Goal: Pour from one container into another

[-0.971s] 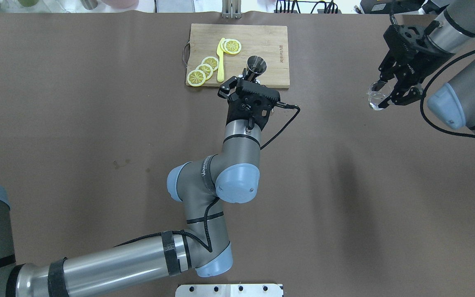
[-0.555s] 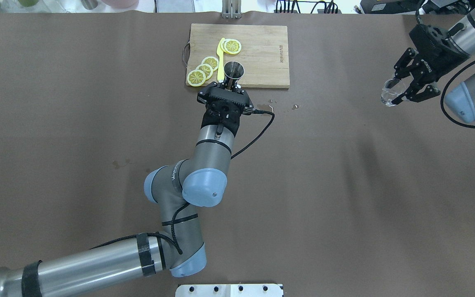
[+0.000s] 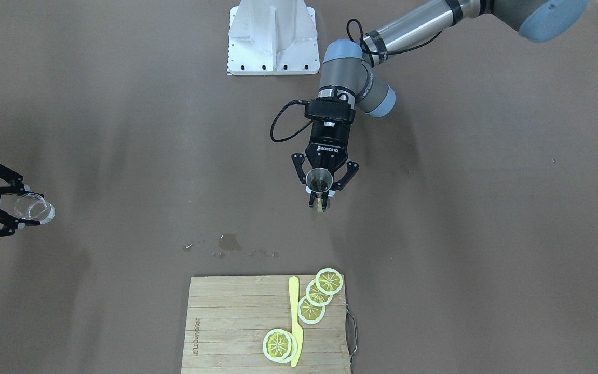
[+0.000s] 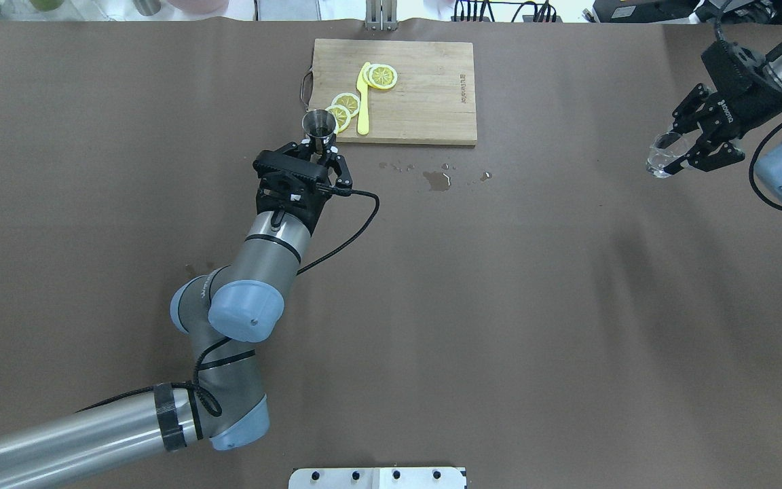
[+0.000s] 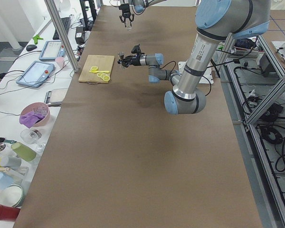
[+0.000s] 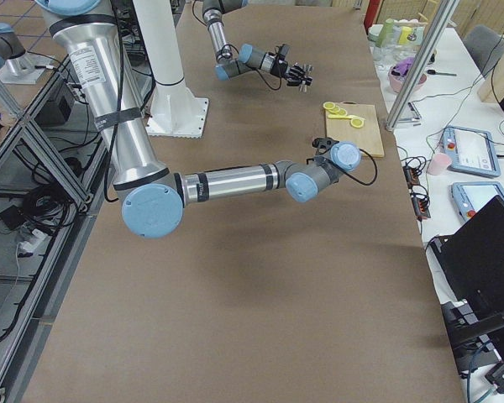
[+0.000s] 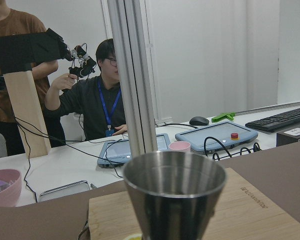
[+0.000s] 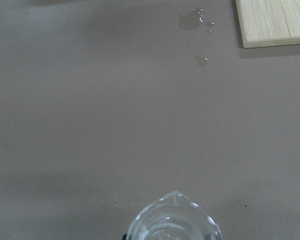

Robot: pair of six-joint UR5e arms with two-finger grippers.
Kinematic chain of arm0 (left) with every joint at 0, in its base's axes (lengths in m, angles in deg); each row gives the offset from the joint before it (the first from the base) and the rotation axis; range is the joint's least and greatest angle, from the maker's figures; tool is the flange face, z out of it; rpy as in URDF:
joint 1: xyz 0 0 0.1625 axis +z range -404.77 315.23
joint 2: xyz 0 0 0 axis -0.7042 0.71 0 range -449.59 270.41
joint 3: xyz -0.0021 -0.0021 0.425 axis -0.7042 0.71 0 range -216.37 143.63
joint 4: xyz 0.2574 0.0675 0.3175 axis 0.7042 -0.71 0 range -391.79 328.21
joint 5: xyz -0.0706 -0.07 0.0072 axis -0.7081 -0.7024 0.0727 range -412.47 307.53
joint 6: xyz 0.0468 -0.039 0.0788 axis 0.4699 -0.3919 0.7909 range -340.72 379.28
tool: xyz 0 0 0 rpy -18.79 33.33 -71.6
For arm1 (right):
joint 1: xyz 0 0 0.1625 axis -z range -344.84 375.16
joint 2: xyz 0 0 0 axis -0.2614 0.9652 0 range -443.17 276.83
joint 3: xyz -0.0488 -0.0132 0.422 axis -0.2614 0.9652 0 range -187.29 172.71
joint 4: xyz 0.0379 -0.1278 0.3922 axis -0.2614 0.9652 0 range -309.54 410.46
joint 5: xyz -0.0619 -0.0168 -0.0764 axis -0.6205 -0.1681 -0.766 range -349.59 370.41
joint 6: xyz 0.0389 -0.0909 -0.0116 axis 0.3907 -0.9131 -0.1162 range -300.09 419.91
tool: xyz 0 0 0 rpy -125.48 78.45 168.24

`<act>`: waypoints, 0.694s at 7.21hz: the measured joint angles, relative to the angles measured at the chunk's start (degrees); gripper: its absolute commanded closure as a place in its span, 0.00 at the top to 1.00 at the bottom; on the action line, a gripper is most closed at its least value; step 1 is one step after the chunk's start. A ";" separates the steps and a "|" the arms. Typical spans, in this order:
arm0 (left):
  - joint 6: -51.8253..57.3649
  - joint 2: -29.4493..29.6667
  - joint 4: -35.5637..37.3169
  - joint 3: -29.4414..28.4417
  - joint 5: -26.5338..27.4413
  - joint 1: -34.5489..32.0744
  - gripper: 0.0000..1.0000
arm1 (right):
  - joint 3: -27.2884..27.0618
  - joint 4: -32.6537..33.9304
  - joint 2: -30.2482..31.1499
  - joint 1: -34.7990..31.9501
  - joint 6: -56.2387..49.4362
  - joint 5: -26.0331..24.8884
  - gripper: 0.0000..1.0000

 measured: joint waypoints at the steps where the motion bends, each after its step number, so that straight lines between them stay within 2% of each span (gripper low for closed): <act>1: 0.75 -3.43 -2.99 1.48 -0.78 -0.46 0.00 | 0.05 -0.06 1.20 -0.35 0.68 0.22 0.00; 5: 3.38 -16.10 -16.07 4.24 -3.07 -1.95 0.00 | 3.64 -0.21 3.14 -1.97 1.43 0.14 0.00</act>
